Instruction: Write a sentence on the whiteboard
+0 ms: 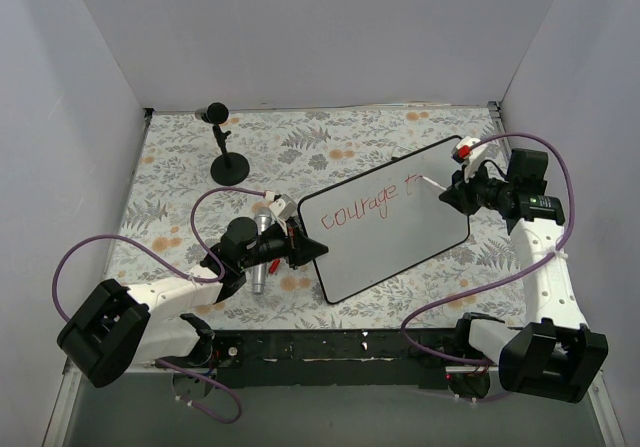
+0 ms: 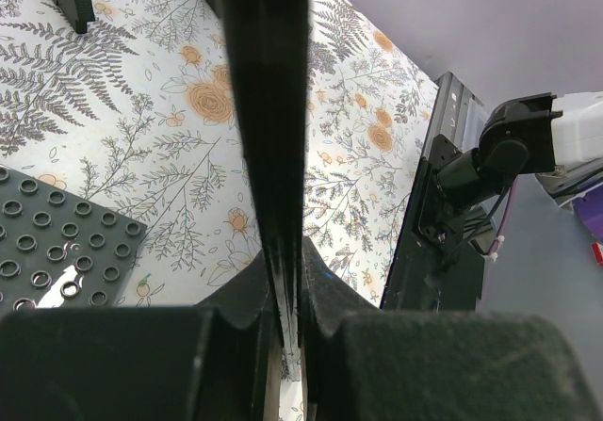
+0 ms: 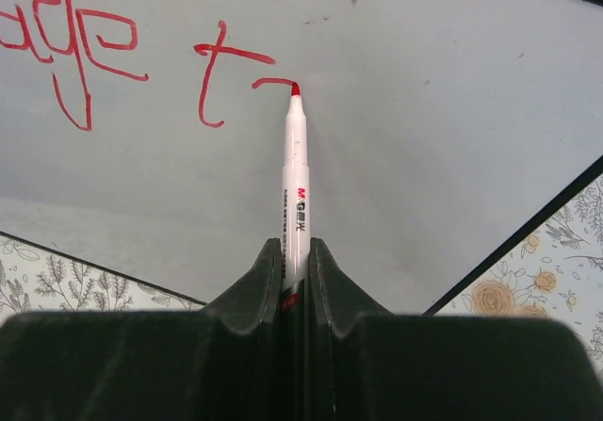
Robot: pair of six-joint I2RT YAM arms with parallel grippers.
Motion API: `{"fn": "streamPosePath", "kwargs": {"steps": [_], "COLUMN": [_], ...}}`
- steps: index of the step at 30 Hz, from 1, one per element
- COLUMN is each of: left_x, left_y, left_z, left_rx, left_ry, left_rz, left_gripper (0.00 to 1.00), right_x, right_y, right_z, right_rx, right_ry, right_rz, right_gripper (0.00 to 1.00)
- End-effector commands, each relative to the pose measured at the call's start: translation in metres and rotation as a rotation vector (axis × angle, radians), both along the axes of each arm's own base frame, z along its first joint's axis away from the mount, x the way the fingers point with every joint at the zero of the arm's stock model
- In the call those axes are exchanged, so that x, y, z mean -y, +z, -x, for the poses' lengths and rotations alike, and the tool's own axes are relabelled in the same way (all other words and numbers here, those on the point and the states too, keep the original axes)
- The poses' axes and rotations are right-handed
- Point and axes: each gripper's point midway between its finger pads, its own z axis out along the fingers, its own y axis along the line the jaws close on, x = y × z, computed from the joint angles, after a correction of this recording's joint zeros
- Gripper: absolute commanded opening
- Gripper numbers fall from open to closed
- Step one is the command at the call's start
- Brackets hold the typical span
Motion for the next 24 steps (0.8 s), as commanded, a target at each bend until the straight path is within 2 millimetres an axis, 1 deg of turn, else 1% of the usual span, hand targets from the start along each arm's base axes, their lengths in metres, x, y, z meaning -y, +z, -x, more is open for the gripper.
{"fn": "streamPosePath", "kwargs": {"steps": [1,8,17,20,24], "left_x": [0.001,0.001,0.001,0.002,0.002], "left_y": [-0.004,-0.003,-0.004,-0.003,-0.003], "left_z": [0.000,0.000,0.000,-0.001,0.000], "left_rx": [0.040,0.040,0.036,0.037,0.034], "left_ry": [-0.023,-0.022,-0.024,-0.025,-0.028], "left_rz": [-0.041,-0.039,-0.042,-0.041,-0.041], "left_gripper": [0.00,0.00,0.00,0.00,0.00], "right_x": [0.011,0.014,0.007,0.003,-0.001], "right_y": [0.007,-0.007,-0.026,-0.026,-0.020], "right_z": [-0.012,-0.005,0.012,0.014,0.012], "right_rx": [0.035,0.002,-0.051,-0.052,-0.048], "right_ry": [-0.049,-0.036,0.020,0.037,0.055], "right_rz": [0.010,0.030,0.026,0.010,-0.008], "right_gripper": [0.01,0.01,0.01,0.01,0.01]}}
